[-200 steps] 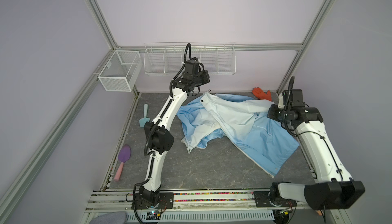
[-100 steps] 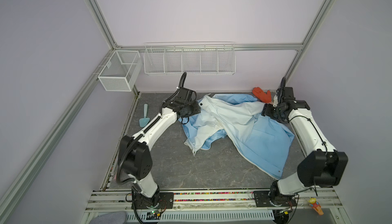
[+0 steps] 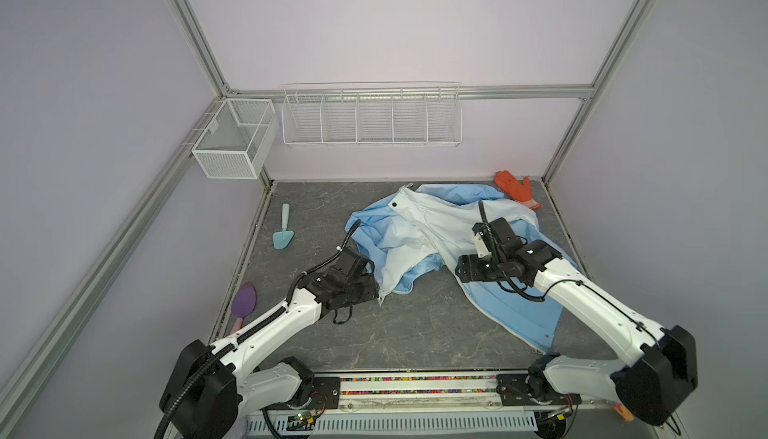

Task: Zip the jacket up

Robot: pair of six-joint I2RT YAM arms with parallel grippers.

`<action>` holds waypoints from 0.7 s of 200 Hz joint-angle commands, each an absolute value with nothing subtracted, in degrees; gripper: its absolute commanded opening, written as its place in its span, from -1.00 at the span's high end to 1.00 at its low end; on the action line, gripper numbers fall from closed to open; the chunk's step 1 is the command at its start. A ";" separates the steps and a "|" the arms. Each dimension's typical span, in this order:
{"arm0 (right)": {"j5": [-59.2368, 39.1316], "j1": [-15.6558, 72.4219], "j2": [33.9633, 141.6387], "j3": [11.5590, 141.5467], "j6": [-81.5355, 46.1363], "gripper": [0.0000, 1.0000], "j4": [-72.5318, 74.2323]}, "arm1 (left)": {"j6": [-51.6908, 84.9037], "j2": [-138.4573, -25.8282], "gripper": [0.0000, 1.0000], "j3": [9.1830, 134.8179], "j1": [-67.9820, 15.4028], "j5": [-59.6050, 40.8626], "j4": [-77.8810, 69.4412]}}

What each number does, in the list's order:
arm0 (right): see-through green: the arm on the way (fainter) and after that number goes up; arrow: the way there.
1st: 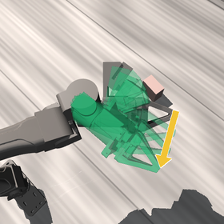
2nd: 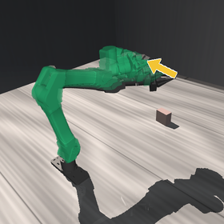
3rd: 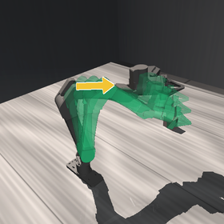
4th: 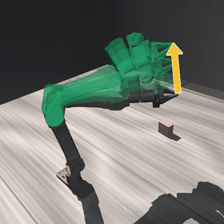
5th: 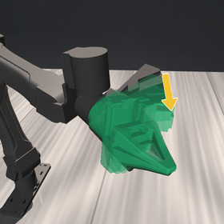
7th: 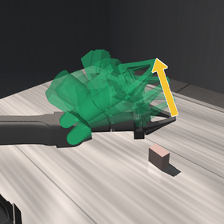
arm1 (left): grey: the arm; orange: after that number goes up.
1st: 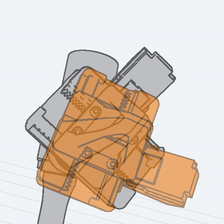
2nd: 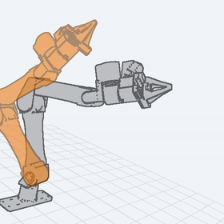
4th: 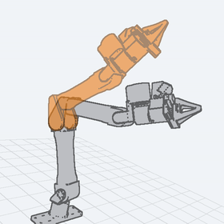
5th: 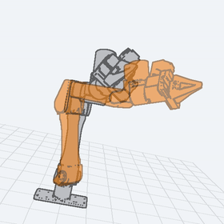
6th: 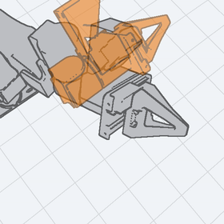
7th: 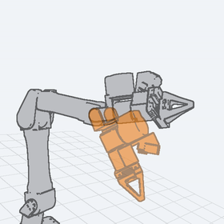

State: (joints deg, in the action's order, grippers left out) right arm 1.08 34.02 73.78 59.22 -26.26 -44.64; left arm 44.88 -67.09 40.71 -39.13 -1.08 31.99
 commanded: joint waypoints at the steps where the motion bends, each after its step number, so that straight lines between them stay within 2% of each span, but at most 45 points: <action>1: 3.78 39.15 76.94 57.96 -31.15 -0.65 -40.89 | 48.10 -68.94 -0.23 38.71 -40.55 -0.44 25.79; 29: 4.31 43.31 81.87 58.82 -32.42 -0.65 -38.70 | 47.88 -74.13 -0.22 38.83 -41.29 -1.30 21.21; 58: 4.28 43.91 86.05 60.22 -32.75 -0.65 -36.91 | 47.48 -79.02 -0.18 40.39 -41.31 -2.71 16.79; 66: 4.62 43.86 87.19 60.87 -32.91 -0.64 -36.83 | 47.07 -80.55 -0.02 41.25 -41.31 -3.24 16.12; 84: 5.35 43.64 89.51 61.90 -32.48 -0.64 -36.13 | 45.56 -82.57 0.75 44.62 -41.31 -3.66 18.04; 93: 5.49 43.15 90.75 62.28 -32.13 -0.64 -35.91 | 44.42 -81.95 0.99 46.85 -41.31 -2.97 20.39; 140: 4.83 38.64 93.60 63.69 -29.44 -0.65 -36.37 | 36.03 -71.12 1.00 65.02 -41.22 5.54 36.83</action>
State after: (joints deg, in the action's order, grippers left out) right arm 4.27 40.71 93.27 62.17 -31.11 -36.18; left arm 41.65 -77.87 55.33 -41.21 -0.38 29.26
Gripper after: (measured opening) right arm 0.819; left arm 0.056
